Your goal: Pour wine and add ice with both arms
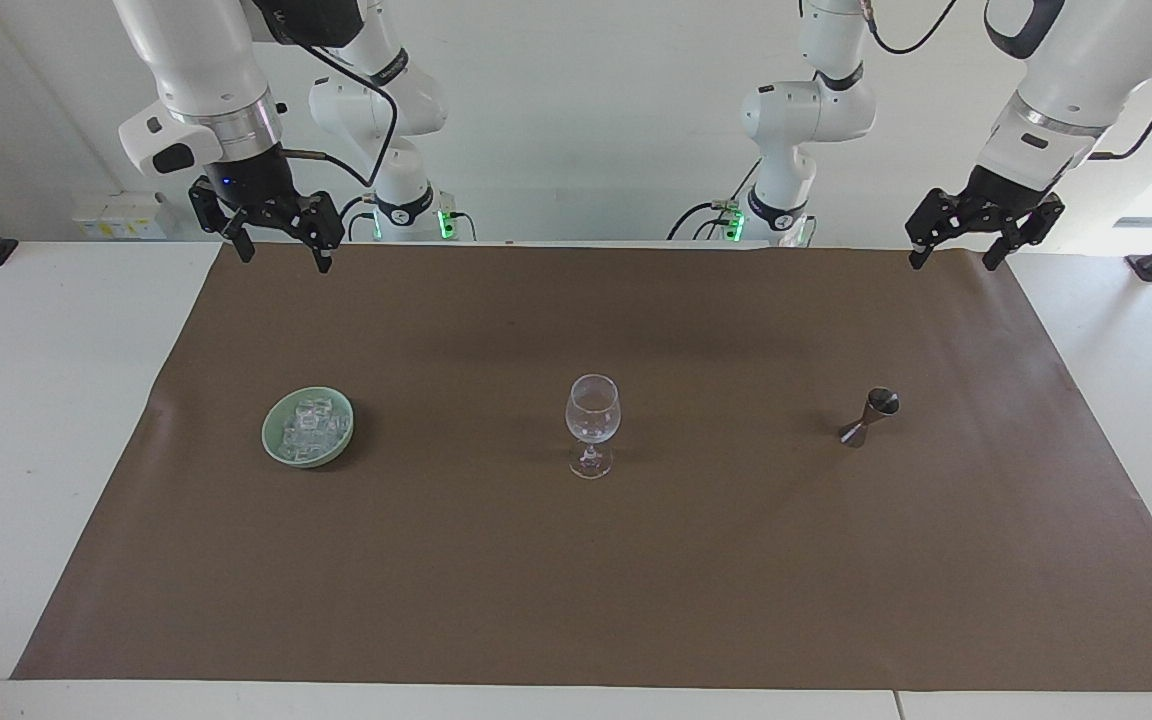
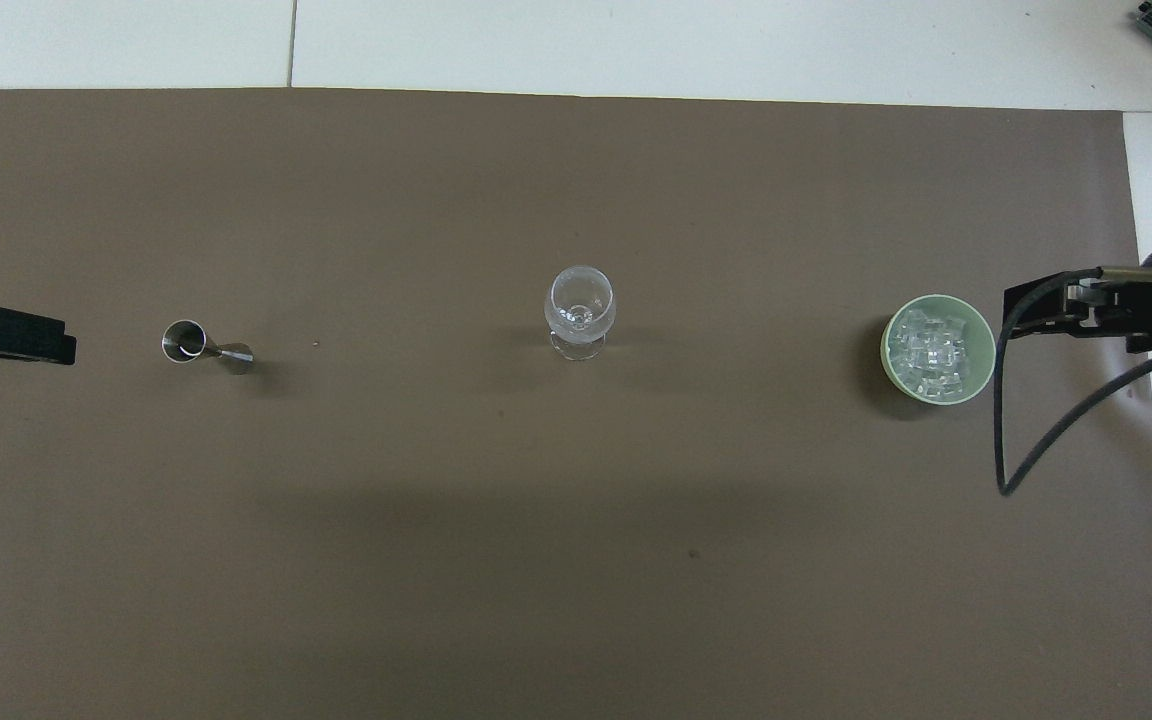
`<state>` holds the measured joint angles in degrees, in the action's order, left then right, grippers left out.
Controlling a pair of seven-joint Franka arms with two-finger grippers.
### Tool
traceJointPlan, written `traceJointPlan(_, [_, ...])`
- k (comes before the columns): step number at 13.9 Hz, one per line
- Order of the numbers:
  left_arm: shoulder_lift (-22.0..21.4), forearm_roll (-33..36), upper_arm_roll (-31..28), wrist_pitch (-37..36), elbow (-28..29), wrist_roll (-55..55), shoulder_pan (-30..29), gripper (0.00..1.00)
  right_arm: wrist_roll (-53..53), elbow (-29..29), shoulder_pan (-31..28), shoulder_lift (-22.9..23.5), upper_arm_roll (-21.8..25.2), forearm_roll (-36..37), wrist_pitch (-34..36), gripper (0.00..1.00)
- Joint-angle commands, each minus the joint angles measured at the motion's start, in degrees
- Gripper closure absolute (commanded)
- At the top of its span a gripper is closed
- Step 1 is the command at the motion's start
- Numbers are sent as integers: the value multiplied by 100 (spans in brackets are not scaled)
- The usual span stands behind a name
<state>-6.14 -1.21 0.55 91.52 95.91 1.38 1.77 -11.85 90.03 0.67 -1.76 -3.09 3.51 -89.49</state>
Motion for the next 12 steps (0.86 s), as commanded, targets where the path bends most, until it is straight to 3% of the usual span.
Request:
traceJointPlan(1, [-150, 85, 24, -29, 174, -24, -45, 0, 156, 129, -41, -131, -16, -25, 46, 0])
traceJointPlan(12, [-159, 85, 24, 112, 226, -15, -54, 0, 156, 129, -41, -131, -16, -25, 46, 0])
